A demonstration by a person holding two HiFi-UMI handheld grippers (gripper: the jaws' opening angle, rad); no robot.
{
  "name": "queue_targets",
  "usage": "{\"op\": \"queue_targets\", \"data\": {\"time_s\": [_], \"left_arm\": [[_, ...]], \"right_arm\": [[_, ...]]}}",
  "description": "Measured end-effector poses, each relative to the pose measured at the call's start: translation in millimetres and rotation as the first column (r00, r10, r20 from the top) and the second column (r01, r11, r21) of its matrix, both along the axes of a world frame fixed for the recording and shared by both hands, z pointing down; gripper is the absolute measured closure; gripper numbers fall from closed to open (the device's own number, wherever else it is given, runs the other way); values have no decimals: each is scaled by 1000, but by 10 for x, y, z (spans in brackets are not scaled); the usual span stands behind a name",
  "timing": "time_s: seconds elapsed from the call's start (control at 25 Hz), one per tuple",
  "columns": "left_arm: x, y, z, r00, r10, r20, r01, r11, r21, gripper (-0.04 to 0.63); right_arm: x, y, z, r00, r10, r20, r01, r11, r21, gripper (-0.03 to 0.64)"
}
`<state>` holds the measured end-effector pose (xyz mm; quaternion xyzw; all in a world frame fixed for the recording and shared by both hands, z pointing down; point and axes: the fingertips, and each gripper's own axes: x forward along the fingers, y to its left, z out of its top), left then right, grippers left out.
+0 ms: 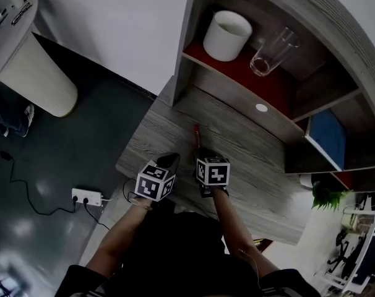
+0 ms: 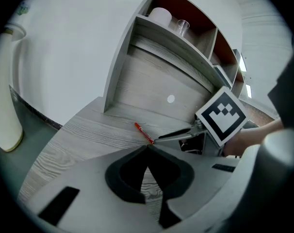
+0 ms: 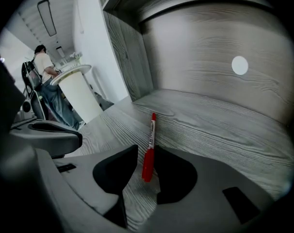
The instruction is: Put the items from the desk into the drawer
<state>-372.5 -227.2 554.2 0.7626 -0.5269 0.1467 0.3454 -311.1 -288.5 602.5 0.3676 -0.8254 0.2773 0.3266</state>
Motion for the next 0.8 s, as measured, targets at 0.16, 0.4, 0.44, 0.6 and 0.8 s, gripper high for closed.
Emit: {"op": "queue_targets", "data": {"time_s": [0.16, 0.4, 0.44, 0.6, 0.8], "left_arm": [[-65, -8, -1, 1000, -14, -3, 14, 1000, 0, 578], [-75, 7, 20, 1000, -7, -5, 7, 1000, -4, 578], [-72, 10, 23, 1000, -6, -6, 6, 1000, -4, 578], [-44, 15, 26, 1000, 2, -8, -2, 1000, -4, 578], [4, 34, 12, 1000, 14, -6, -14, 1000, -3, 578]], "right_arm": [[-17, -13, 116, 998, -5, -70, 4, 1000, -16, 514], [-30, -7, 136, 991, -9, -133, 12, 1000, 19, 515], [-28, -15, 137, 991, -5, -134, 7, 1000, 21, 516], [22, -27, 129, 992, 22, -121, -23, 1000, -6, 563], [113, -37, 111, 992, 59, -107, -62, 998, -24, 563]]}}
